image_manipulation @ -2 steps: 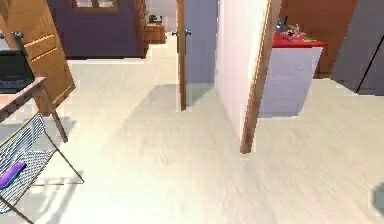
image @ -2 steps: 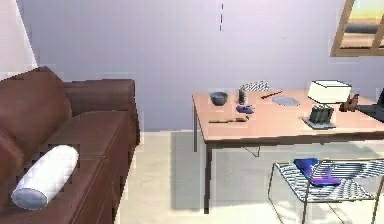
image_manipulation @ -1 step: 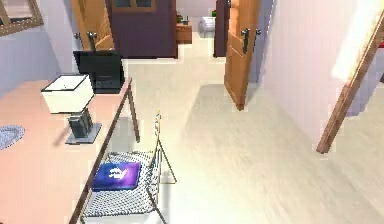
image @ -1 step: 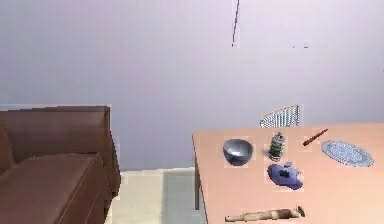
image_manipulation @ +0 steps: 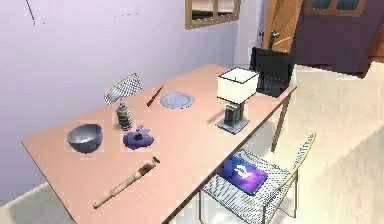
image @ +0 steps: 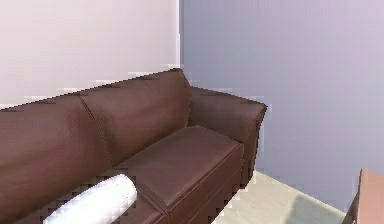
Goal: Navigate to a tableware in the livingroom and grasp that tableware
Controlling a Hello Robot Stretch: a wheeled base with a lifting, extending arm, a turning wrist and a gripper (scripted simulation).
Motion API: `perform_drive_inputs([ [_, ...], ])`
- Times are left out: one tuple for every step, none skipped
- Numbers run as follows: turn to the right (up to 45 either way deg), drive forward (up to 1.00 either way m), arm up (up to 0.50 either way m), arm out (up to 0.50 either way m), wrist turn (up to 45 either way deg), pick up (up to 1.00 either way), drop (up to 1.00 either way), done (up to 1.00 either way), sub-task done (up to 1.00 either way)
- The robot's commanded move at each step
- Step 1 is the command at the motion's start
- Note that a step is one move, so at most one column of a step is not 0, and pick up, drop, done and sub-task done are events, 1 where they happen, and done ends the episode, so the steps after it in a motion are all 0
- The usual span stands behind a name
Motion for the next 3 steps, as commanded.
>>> perform_drive_inputs([
  [-27.0,0.00,0.00,0.00,0.0,0.00,0.00,0.00,0.00],
  [33.0,0.00,0.00,0.00,0.0,0.00,0.00,0.00,0.00],
  [0.0,0.20,0.00,0.00,0.0,0.00,0.00,0.00,0.00],
])
